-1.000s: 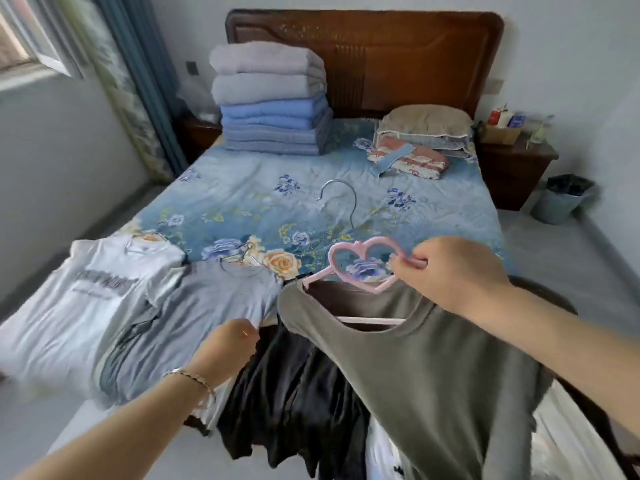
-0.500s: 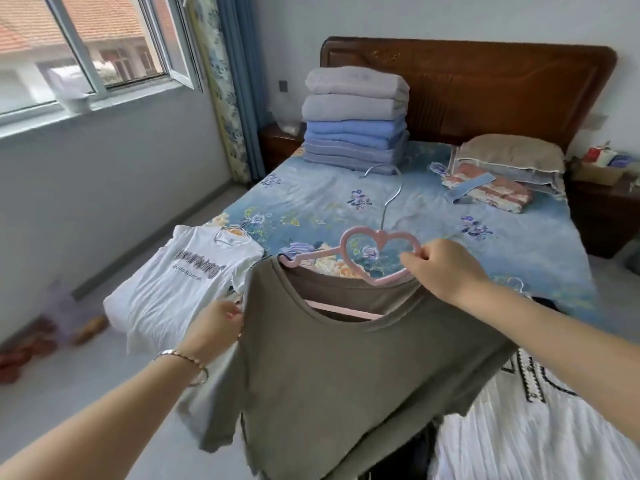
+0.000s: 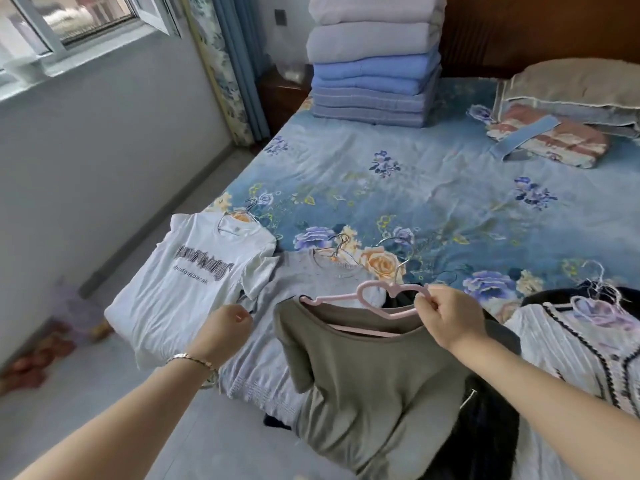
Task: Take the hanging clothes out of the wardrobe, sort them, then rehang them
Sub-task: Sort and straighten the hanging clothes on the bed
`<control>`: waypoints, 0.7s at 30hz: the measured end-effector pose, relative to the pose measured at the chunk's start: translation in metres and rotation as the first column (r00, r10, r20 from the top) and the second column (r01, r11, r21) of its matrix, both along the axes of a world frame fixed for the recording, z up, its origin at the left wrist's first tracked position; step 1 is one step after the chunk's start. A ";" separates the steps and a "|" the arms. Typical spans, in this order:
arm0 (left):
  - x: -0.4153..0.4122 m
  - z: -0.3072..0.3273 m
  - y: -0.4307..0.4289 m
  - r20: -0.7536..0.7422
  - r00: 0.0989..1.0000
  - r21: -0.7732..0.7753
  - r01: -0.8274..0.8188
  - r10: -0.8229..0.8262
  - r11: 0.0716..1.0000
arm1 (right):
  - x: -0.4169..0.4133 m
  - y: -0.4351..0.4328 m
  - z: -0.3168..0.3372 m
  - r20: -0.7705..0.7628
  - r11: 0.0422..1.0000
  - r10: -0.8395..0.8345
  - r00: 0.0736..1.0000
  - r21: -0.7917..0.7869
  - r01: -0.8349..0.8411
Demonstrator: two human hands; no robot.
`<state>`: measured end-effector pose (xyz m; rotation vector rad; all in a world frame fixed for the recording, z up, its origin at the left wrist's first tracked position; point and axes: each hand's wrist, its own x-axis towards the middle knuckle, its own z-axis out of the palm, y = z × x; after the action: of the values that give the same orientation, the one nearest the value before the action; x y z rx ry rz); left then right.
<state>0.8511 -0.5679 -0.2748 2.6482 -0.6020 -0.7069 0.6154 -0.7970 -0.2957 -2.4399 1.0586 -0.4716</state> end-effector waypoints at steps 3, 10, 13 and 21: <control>0.044 -0.033 -0.025 -0.035 0.997 0.051 0.073 -0.072 0.996 | 0.032 -0.015 -0.024 -0.046 0.994 -0.104 0.993 0.015 0.105; 0.162 -0.139 -0.129 -0.121 0.955 0.196 0.289 -0.270 0.937 | 0.105 -0.050 -0.113 -0.216 0.954 -0.286 0.934 0.031 0.299; 0.195 -0.188 -0.182 -0.161 0.927 0.211 0.367 -0.338 0.906 | 0.133 -0.066 -0.148 -0.268 0.938 -0.333 0.904 0.004 0.346; 0.253 -0.330 -0.310 -0.116 0.834 0.279 0.549 -0.540 0.788 | 0.166 -0.108 -0.229 -0.373 0.916 -0.357 0.856 0.041 0.400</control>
<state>1.1044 -0.8779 -0.6044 2.7315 -1.3892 -1.0697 0.7811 -0.9047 -0.5248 -2.2609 1.6897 -0.0681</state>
